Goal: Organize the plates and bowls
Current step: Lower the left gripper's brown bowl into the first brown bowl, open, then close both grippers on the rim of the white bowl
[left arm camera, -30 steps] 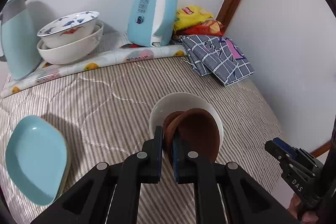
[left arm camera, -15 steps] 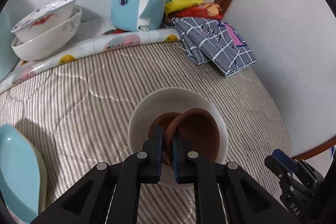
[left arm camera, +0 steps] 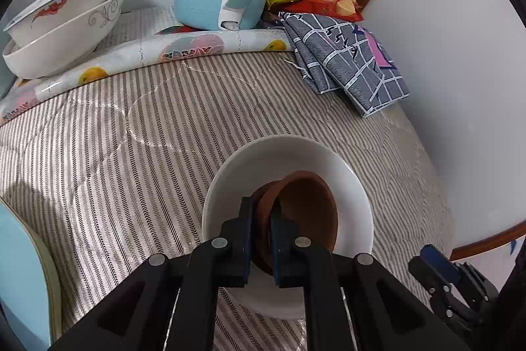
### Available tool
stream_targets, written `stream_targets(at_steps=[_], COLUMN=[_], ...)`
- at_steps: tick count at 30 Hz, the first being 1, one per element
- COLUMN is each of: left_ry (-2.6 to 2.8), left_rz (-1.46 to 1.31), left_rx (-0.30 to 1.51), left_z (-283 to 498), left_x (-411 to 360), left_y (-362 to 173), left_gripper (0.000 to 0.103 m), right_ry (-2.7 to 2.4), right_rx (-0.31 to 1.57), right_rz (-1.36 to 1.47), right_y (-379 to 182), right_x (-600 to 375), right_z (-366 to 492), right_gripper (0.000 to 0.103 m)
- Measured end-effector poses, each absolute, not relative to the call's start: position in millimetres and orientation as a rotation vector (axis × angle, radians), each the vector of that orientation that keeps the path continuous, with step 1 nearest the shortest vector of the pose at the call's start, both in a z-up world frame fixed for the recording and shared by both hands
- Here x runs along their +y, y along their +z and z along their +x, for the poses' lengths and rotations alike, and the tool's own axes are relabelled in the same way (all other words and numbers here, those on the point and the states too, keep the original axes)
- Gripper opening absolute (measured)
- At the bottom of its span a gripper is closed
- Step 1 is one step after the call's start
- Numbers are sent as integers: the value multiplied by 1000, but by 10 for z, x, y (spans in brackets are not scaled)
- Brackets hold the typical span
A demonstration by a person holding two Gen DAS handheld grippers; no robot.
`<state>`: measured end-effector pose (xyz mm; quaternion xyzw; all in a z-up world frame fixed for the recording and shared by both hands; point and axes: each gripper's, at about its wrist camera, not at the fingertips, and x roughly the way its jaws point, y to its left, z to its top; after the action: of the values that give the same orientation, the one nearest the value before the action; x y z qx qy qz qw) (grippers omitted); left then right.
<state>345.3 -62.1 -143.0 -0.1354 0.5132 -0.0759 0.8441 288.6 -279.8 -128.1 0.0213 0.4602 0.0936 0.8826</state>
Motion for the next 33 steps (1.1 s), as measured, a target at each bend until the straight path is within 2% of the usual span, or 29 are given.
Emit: stream_targets(at_steps=[22, 25, 27, 30, 33], left_ry=[-187, -208, -216, -212, -203], left_rz=[-297, -260, -246, -221, -214], left_rx=[1124, 1115, 1086, 1049, 1014], left_z=[3349, 3311, 3258, 3183, 3128], left_x=[-606, -641, -652, -648, -604], left_y=[-1336, -1262, -1188, -1056, -949], left_gripper=[16, 22, 32, 33, 33], right_ry=[232, 241, 247, 252, 256], right_rx=[962, 954, 955, 945, 932], right_rz=[21, 22, 25, 21, 10], right_y=[-1216, -1194, -1182, -1152, -1108], right_x=[-2572, -2528, -2501, -2448, -2400], right_z=[2871, 2878, 2891, 2890, 2888], right_gripper=[29, 30, 30, 37, 38])
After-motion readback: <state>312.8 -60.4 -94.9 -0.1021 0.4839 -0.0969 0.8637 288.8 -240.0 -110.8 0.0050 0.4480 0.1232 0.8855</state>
